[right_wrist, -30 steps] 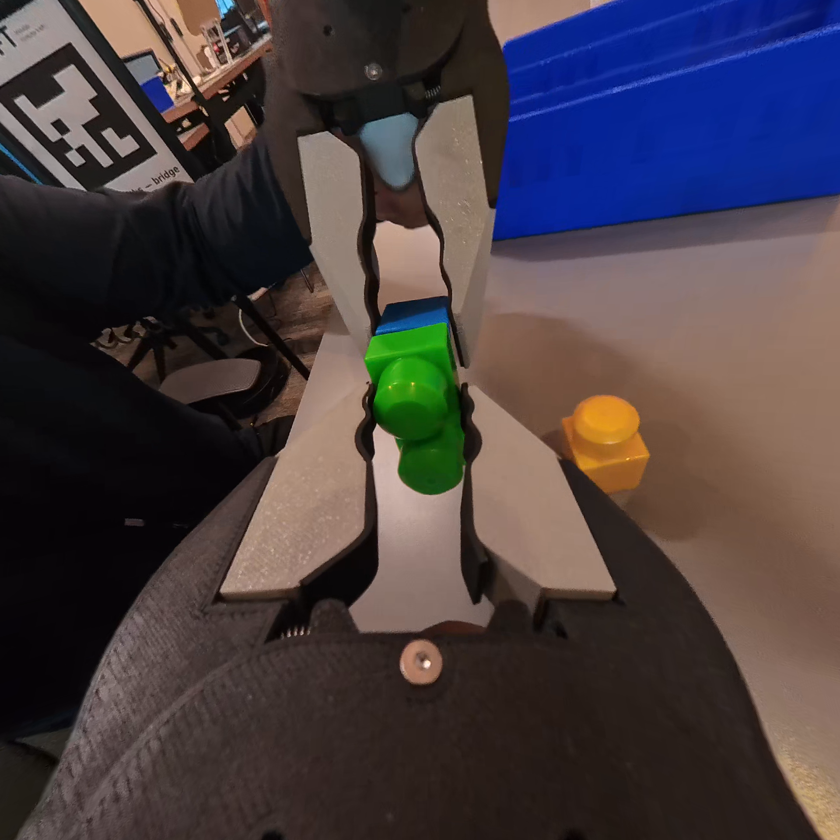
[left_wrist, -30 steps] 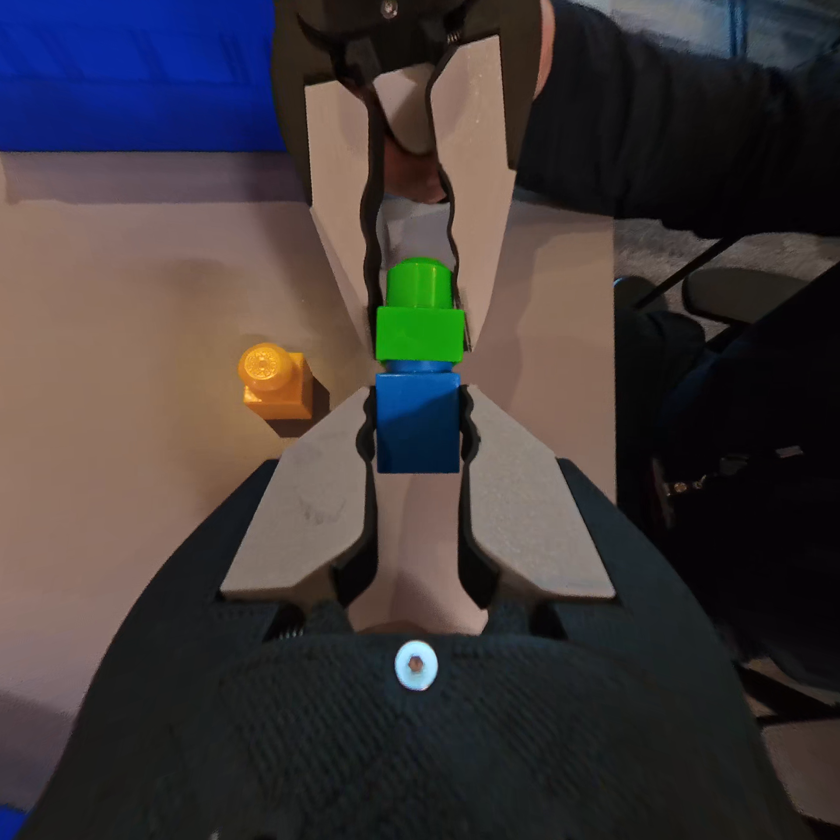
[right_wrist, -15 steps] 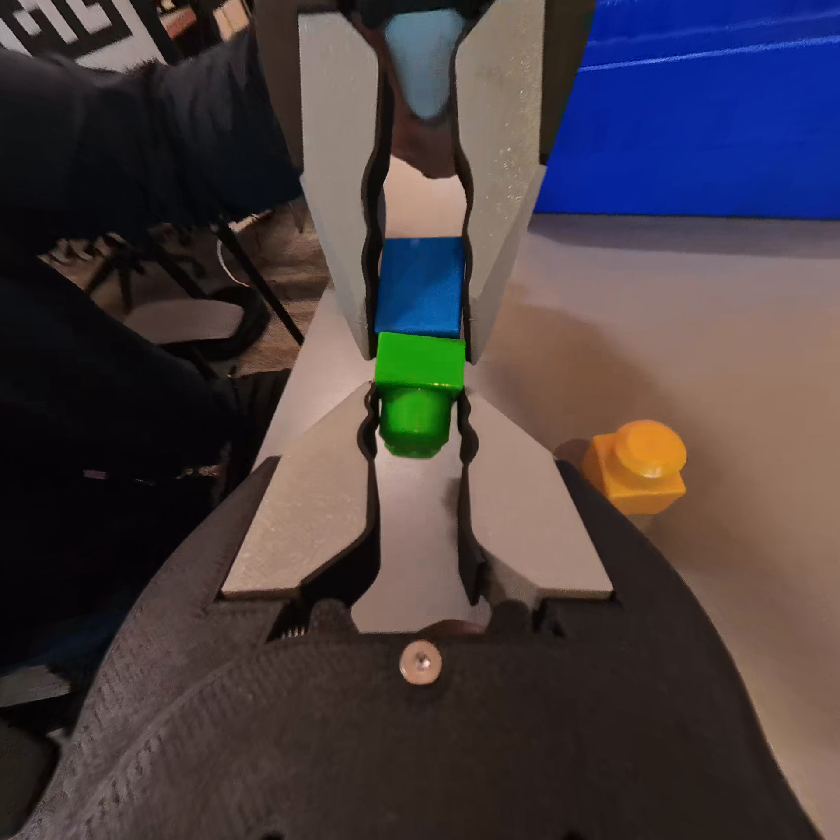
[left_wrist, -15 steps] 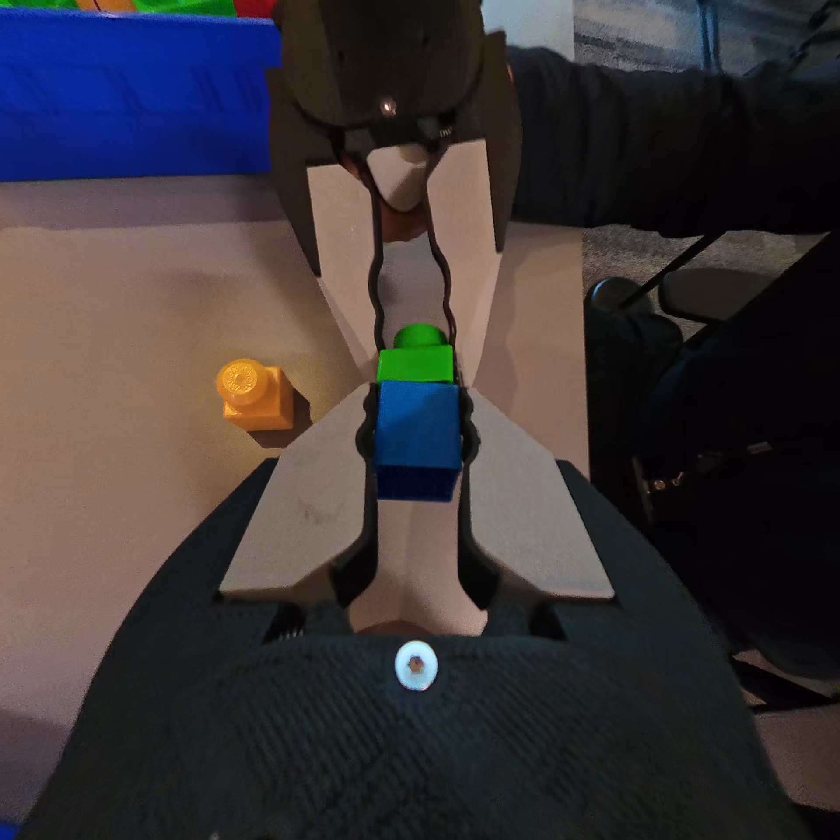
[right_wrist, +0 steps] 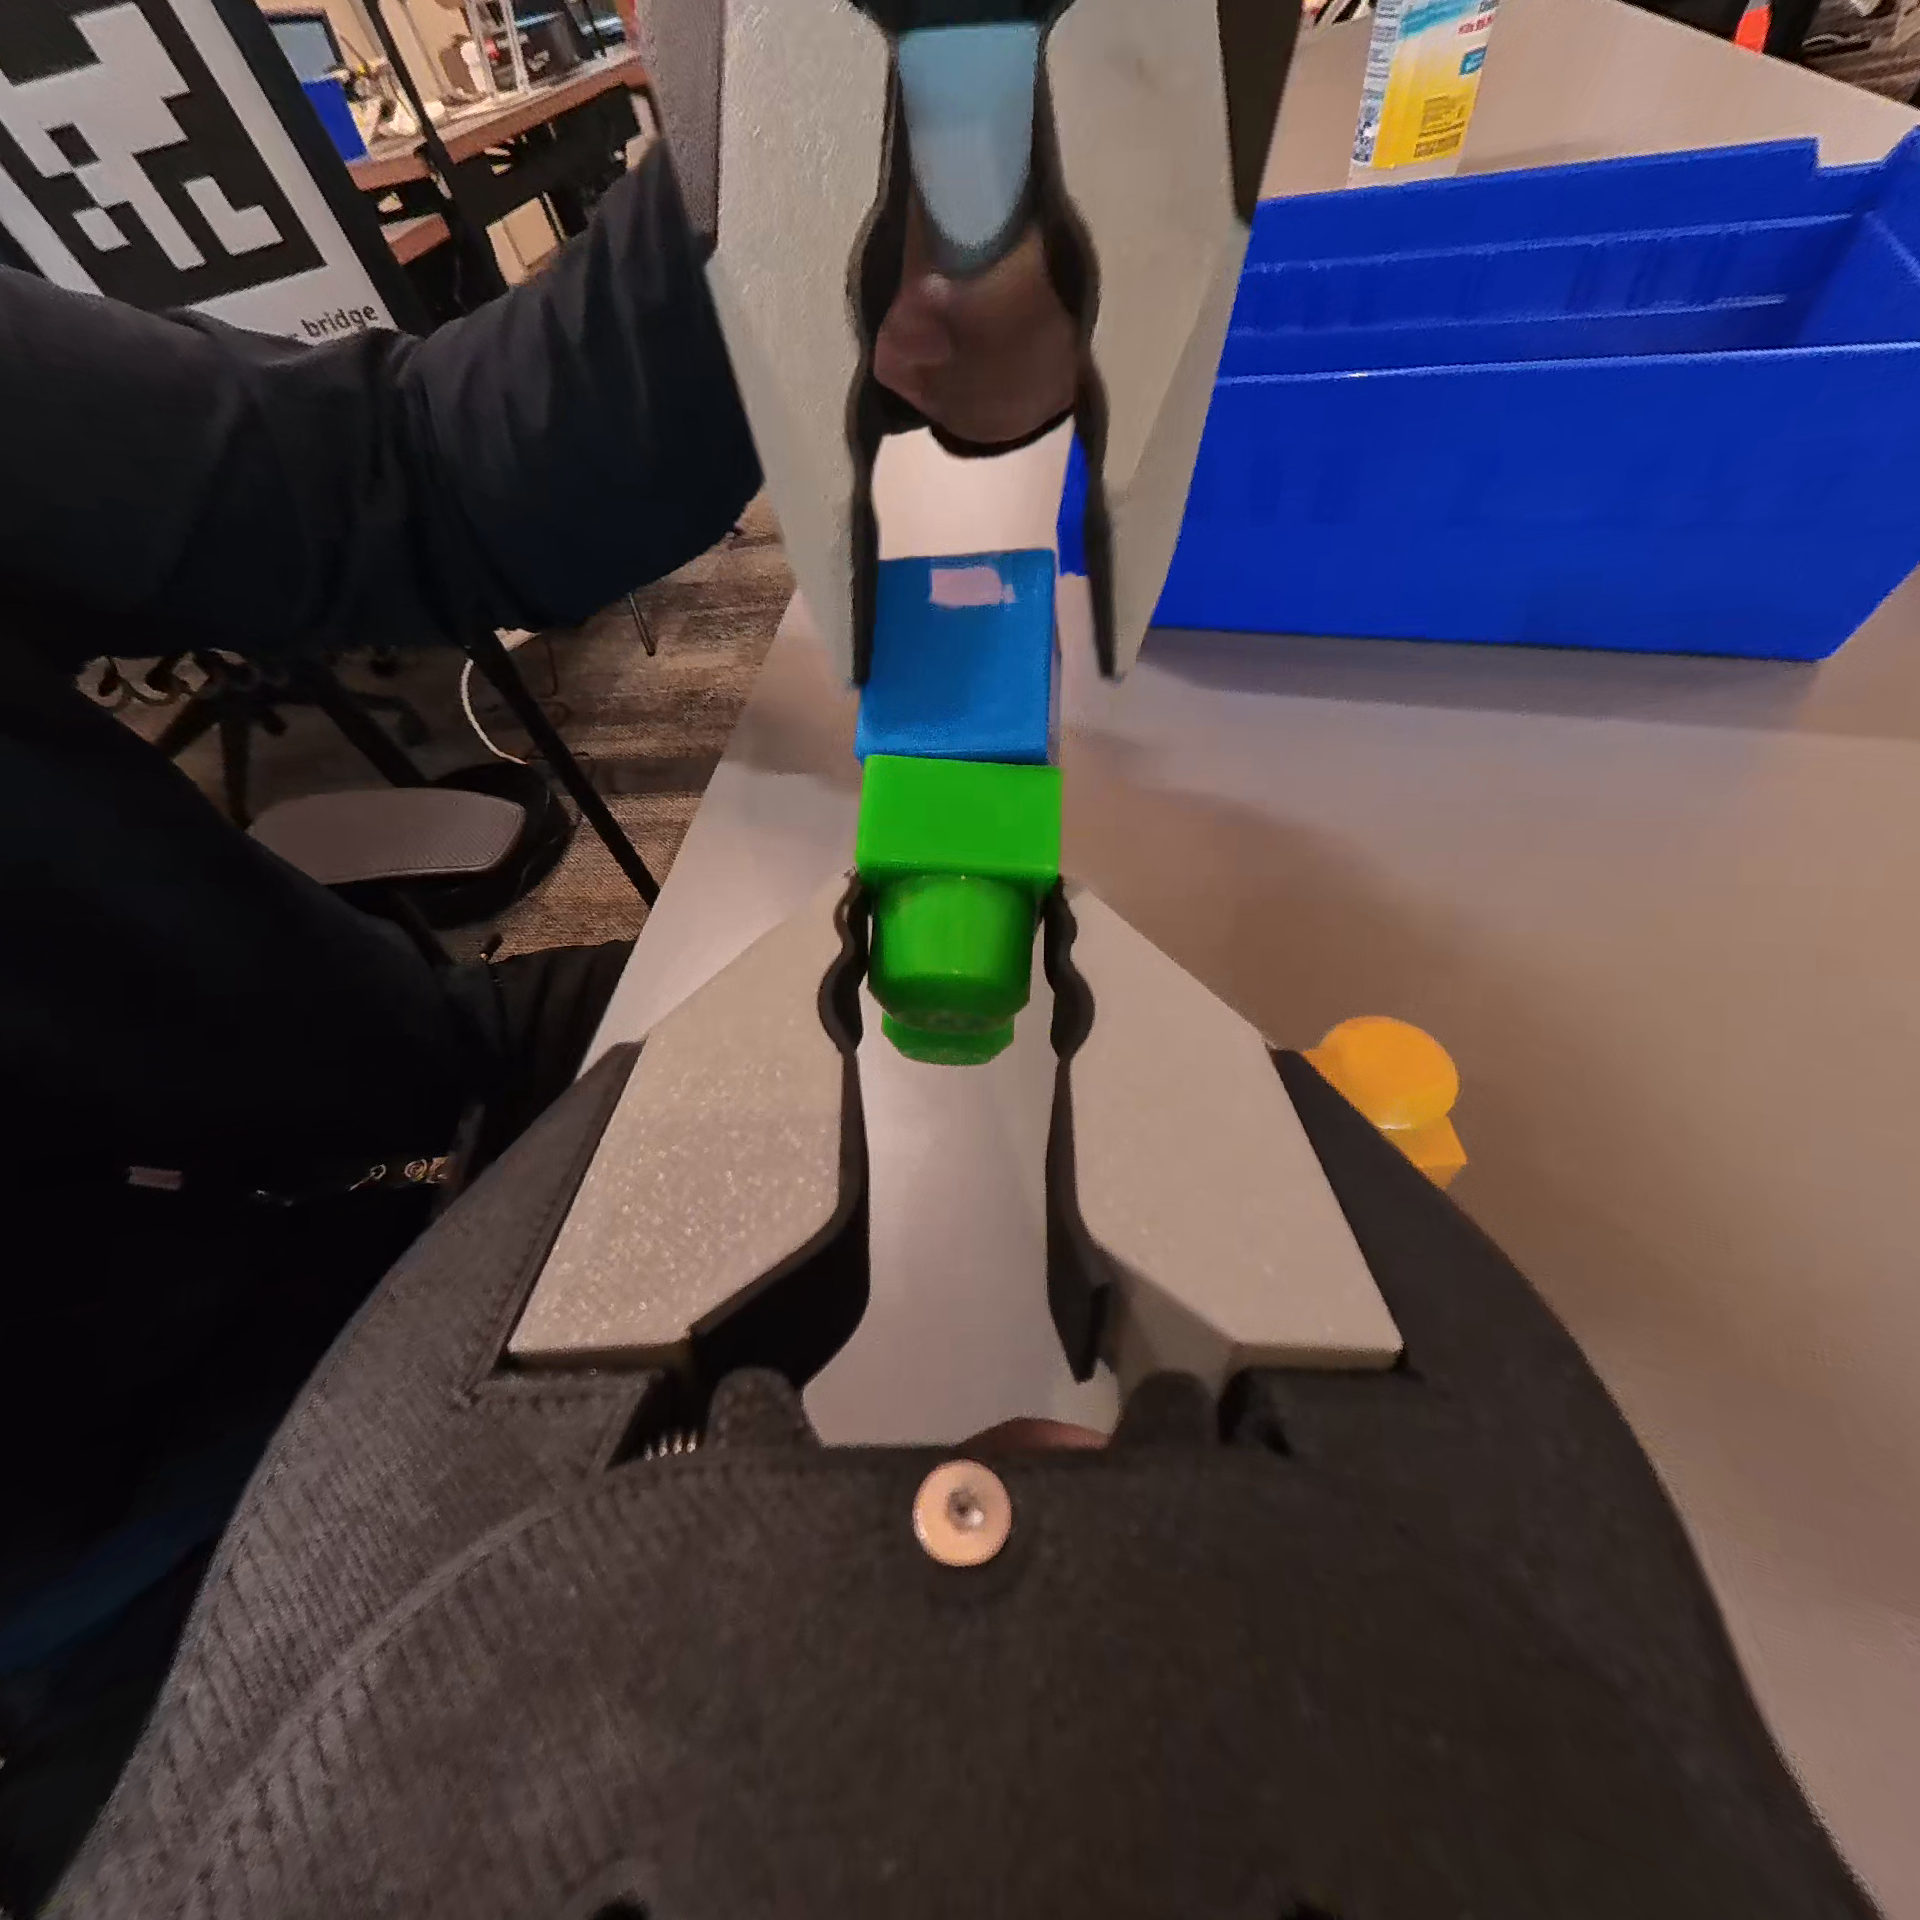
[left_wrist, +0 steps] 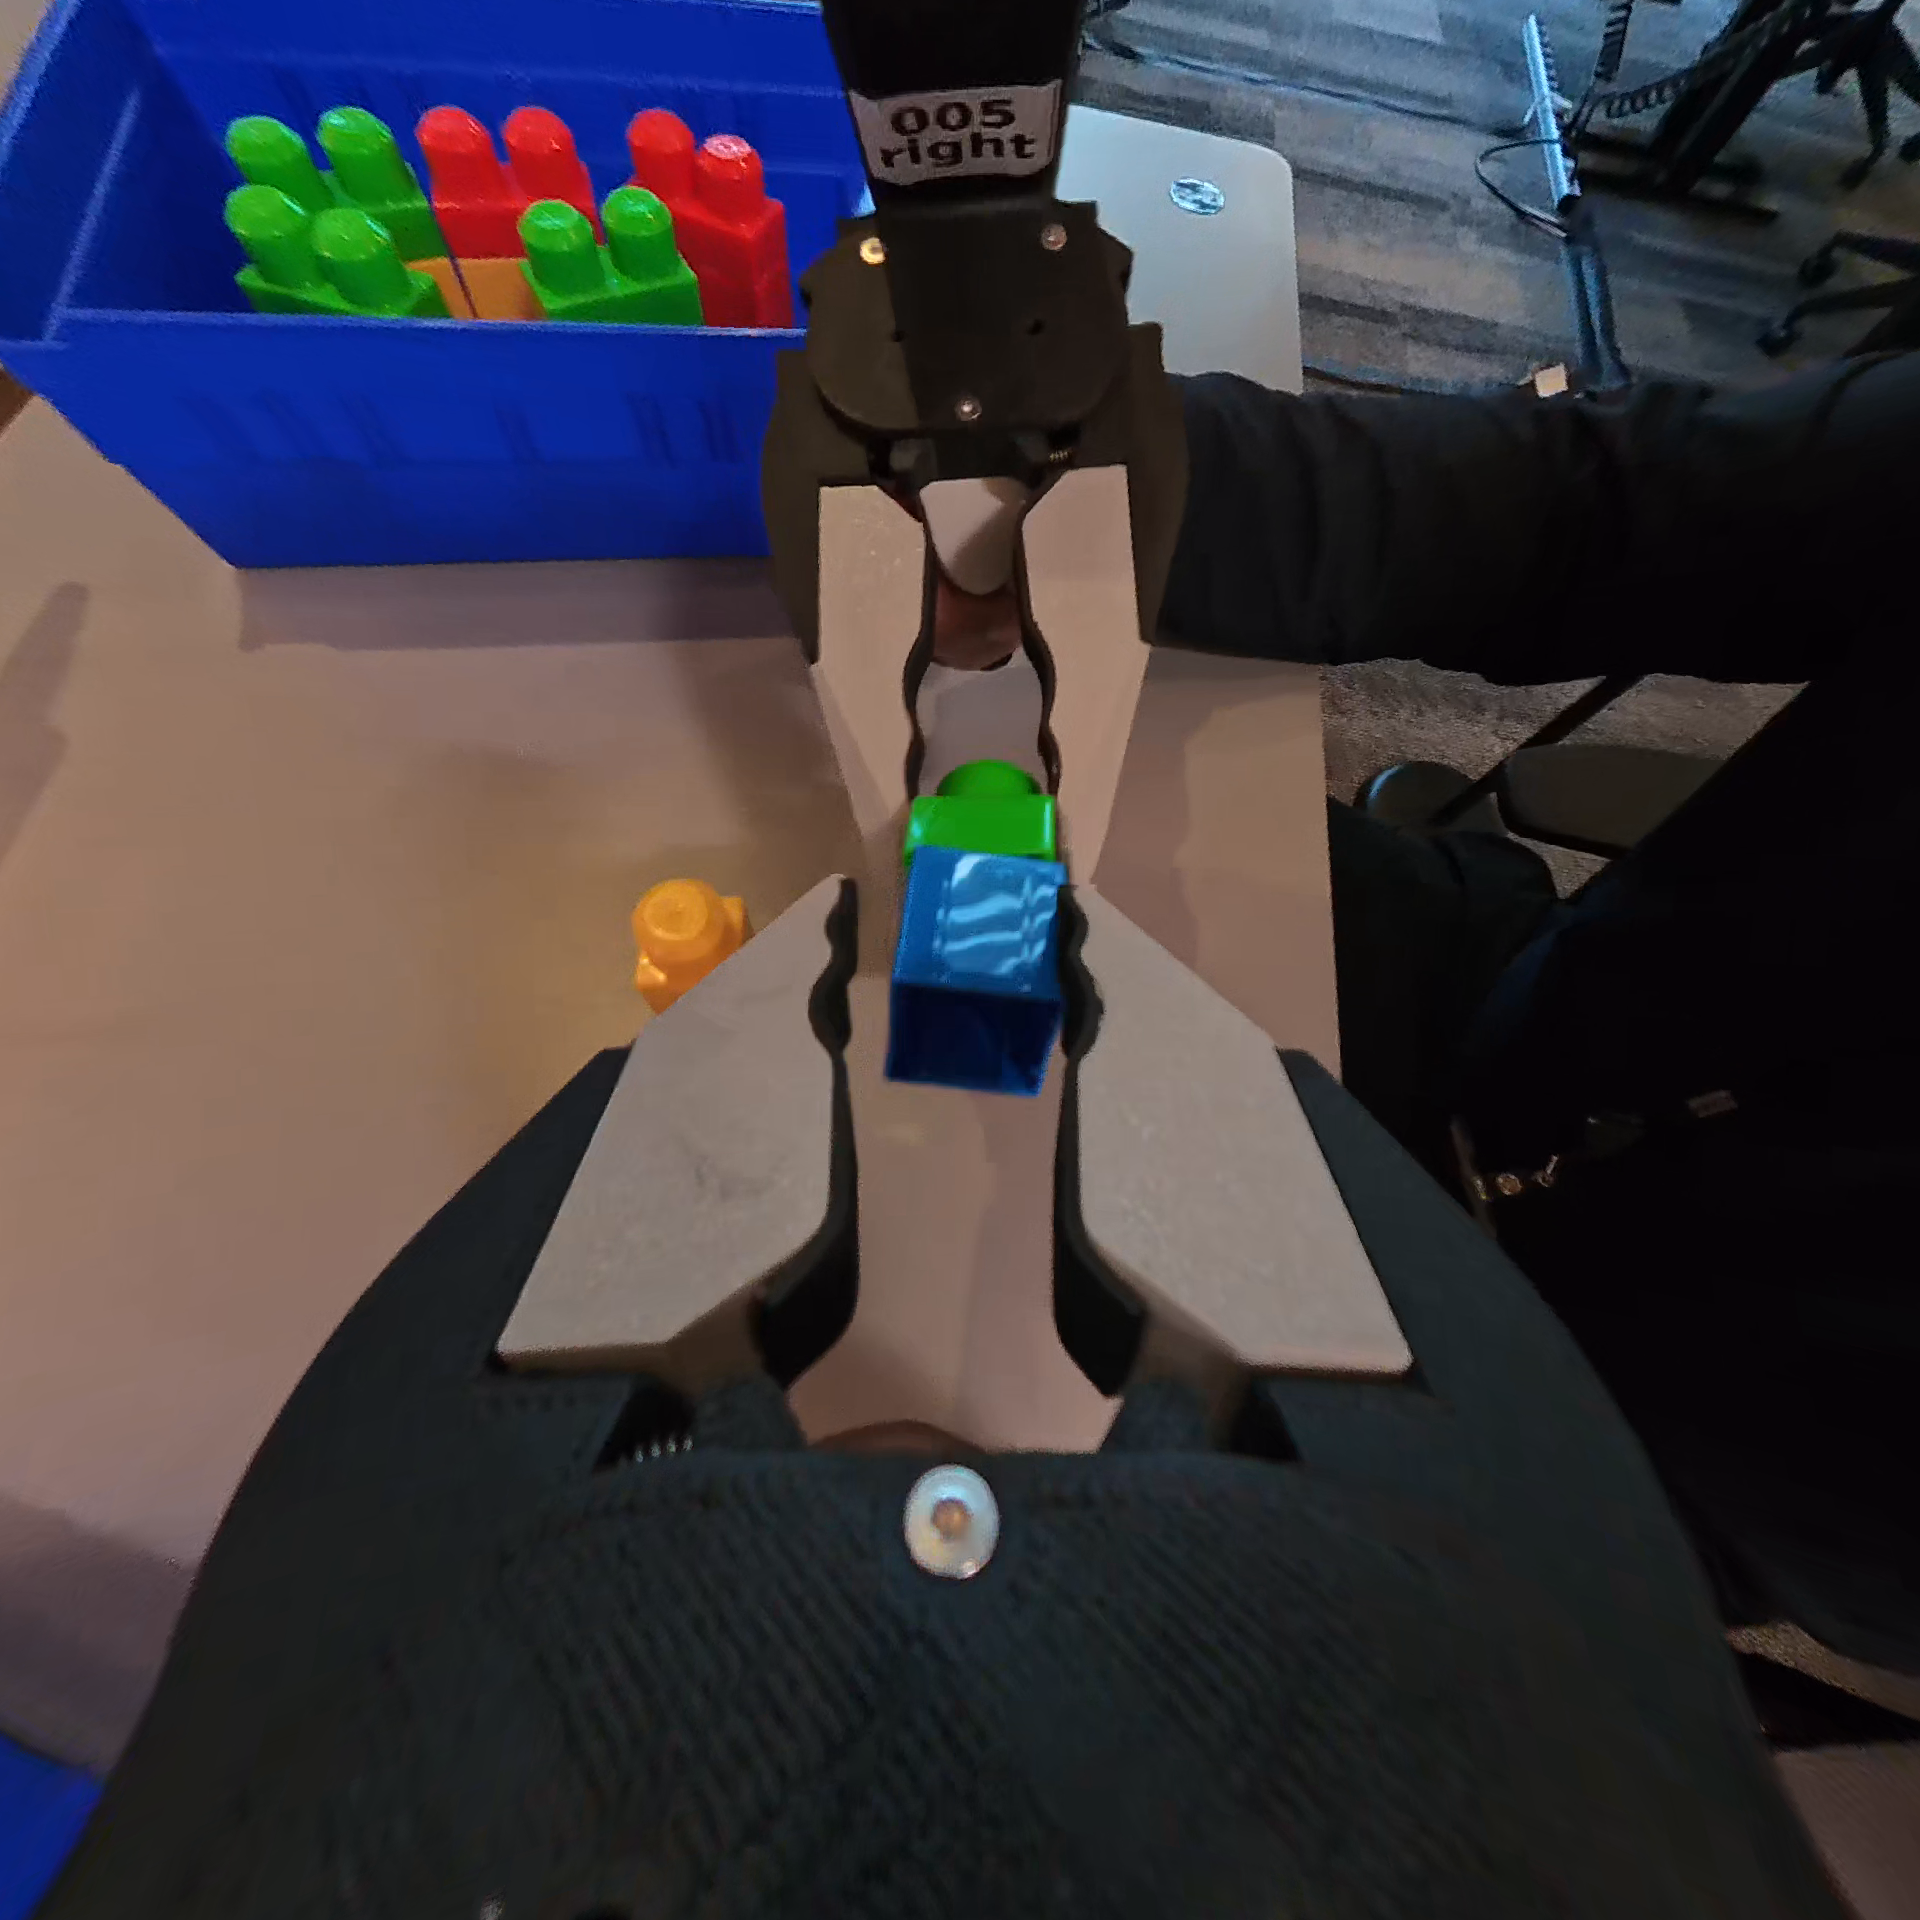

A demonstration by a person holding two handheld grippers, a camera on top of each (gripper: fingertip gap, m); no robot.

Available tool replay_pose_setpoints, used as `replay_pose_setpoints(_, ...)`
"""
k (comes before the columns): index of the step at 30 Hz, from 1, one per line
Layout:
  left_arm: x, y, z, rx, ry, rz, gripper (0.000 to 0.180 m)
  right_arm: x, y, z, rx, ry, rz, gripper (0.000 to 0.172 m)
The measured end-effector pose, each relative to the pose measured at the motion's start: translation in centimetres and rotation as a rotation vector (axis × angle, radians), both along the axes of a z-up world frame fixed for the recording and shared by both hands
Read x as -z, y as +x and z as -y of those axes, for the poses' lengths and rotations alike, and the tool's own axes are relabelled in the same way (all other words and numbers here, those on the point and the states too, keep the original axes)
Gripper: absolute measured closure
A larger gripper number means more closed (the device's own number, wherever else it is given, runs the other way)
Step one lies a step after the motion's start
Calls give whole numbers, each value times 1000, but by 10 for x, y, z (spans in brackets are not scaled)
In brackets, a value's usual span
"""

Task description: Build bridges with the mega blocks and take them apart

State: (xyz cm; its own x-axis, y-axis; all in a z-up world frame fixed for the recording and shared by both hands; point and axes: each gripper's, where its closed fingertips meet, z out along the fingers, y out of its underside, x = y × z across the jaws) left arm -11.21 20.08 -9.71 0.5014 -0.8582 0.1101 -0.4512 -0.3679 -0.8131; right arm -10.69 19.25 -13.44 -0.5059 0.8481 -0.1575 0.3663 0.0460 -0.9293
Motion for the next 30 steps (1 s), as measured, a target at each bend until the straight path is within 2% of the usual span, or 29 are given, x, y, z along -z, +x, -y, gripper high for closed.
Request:
replay_pose_setpoints(3,-6,-17,6,-19,25,8,145,0,1,2,-6,4,1,141)
replay_pose_setpoints(7,-6,-20,18,1,-27,87,146,1,-1,2,-3,-4,8,142)
replay_pose_setpoints(15,3,-19,15,-18,-36,91,142,0,-1,1,2,-19,1,141)
replay_pose_setpoints(17,10,-22,11,-42,-24,49,135,-1,0,2,-7,-18,-2,142)
replay_pose_setpoints(22,20,-10,15,6,-32,23,139,4,-2,4,-7,0,16,141)
replay_pose_setpoints(23,22,-8,14,12,-27,13,146,4,-2,5,-8,3,18,141)
replay_pose_setpoints(30,23,-4,11,-6,-31,43,146,4,1,2,-5,33,24,142)
